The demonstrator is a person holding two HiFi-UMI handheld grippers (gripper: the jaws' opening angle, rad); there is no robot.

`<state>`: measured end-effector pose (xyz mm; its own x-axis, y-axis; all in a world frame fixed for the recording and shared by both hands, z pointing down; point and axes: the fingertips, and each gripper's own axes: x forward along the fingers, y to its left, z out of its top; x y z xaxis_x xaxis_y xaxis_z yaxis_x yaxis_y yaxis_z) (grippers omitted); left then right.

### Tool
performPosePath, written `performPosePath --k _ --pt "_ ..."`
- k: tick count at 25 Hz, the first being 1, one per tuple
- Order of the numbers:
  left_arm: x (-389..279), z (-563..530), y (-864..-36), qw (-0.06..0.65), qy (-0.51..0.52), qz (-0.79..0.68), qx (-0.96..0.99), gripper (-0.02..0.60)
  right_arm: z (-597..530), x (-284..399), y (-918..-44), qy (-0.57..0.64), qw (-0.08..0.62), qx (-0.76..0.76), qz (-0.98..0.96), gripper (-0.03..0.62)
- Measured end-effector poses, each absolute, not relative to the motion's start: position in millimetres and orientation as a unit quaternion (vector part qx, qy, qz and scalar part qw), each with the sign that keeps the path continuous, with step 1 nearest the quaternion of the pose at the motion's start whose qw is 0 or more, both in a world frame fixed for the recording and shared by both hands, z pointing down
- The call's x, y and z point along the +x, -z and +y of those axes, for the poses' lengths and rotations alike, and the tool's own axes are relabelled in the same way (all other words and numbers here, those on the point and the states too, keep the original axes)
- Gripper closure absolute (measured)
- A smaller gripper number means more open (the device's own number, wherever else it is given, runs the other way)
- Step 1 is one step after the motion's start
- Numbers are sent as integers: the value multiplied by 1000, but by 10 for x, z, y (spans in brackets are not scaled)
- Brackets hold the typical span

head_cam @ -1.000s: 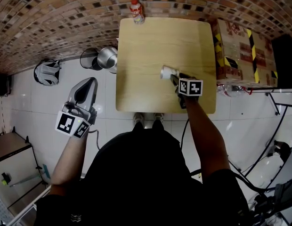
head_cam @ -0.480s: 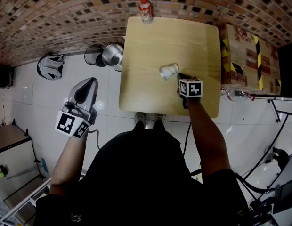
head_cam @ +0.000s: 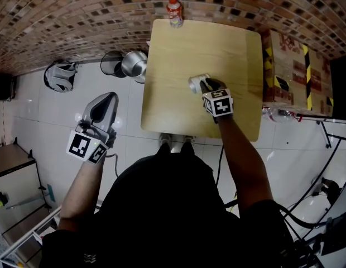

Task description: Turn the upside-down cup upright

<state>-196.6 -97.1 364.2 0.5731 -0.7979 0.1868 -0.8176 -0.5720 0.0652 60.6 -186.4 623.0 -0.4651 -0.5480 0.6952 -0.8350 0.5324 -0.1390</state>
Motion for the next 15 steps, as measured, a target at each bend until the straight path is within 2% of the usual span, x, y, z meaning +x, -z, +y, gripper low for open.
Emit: performPosePath --k 6,15 --pt "-2075 -952 -3638 70 -77 -471 876 574 -1992 340 -6426 -255 318 383 -829 536" --pt "-2064 -998 -3730 80 -72 -463 880 574 -1671 466 -6474 -287 335 391 -808 531"
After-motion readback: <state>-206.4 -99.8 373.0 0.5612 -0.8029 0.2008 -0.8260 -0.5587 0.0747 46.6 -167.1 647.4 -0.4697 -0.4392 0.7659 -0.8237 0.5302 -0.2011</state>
